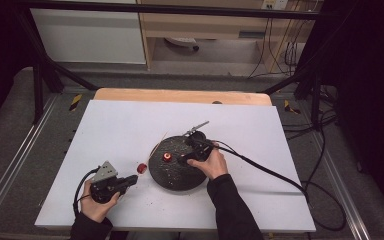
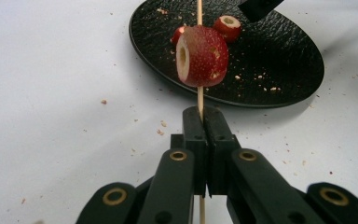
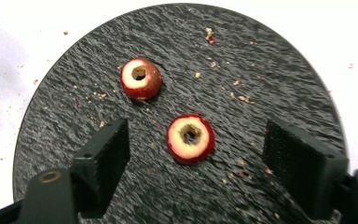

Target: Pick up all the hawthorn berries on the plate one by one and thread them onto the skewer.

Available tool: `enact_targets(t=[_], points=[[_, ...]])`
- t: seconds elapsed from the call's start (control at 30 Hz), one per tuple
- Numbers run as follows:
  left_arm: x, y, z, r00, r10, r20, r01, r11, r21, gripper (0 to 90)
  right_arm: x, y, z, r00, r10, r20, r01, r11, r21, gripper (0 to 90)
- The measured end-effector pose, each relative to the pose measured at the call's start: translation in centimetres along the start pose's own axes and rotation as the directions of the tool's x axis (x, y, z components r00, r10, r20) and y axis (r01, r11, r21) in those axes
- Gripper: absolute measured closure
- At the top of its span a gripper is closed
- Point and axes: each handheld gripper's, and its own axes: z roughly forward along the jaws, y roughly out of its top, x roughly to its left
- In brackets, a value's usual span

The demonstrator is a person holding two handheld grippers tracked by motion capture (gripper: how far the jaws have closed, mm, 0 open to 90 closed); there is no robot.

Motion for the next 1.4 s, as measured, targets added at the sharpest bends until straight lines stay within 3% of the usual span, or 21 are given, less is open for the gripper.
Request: enact_targets(t=[0.47,0.77,1.4], points=[[0.0,0.0,0.0,1.0000,0.002,0.004,-0.002,1.0000,0.001,88.4,-0.3,0.9,1.6,0.9983,0.058,-0.006,-0.057,0.993,0.102,44.6],[0.0,0.0,0.0,1.0000,0.002,0.005,-0.002,1.0000,0.001,88.4,-0.4,0.9,2.1,0.9966,0.081,-0.017,-0.078,0.990,0.116,55.8],[-0.1,0.1,0.0,1.0000,0.007,0.006,-0.006,1.0000,-0.002,88.4,-0.5,1.0,1.5,0.9939,0.109,-0.015,-0.106,0.985,0.134,61.3]])
